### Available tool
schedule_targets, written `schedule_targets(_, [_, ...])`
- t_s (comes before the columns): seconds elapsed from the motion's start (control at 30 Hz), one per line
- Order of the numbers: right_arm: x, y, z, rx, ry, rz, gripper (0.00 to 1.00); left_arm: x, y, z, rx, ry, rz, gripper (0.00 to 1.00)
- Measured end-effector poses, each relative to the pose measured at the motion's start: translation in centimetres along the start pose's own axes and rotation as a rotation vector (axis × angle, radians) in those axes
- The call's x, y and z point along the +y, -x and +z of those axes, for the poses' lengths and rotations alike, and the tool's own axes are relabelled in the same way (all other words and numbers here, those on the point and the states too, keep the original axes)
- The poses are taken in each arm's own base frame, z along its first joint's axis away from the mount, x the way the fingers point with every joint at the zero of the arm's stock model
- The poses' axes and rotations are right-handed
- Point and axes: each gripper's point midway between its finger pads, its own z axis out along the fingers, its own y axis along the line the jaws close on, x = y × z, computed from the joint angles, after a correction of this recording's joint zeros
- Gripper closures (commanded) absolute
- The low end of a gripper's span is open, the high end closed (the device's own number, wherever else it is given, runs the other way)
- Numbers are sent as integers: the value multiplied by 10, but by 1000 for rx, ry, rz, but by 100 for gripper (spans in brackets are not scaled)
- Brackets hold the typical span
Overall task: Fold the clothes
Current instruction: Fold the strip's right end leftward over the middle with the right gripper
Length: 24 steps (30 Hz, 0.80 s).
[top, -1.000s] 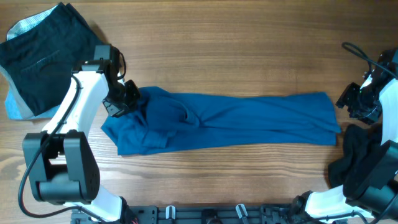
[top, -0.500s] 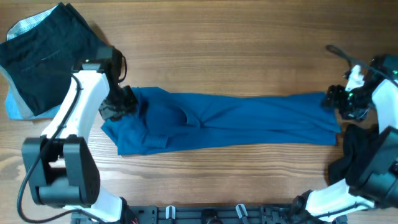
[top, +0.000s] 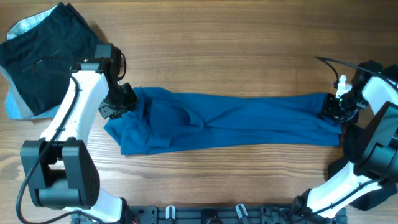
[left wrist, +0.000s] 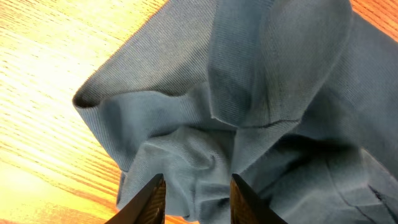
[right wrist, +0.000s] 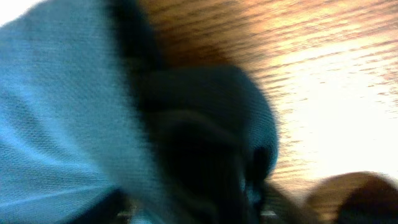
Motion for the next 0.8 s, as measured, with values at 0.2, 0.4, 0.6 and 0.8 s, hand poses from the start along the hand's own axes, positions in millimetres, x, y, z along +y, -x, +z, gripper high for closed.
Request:
schedule_targets(0.2, [8, 3, -3, 34, 47, 121, 96, 0, 1, 0, -2, -1, 0, 61])
schedule_targets(0.4, [-7, 32, -73, 54, -23, 191, 96, -2, 3, 0, -10, -11, 0, 61])
schedule_targets(0.6, [48, 16, -80, 137, -38, 96, 96, -7, 2, 0, -2, -37, 0, 57])
schedule_targets(0.8, [157, -2, -73, 143, -75, -104, 95, -9, 0, 0, 5, -50, 1, 55])
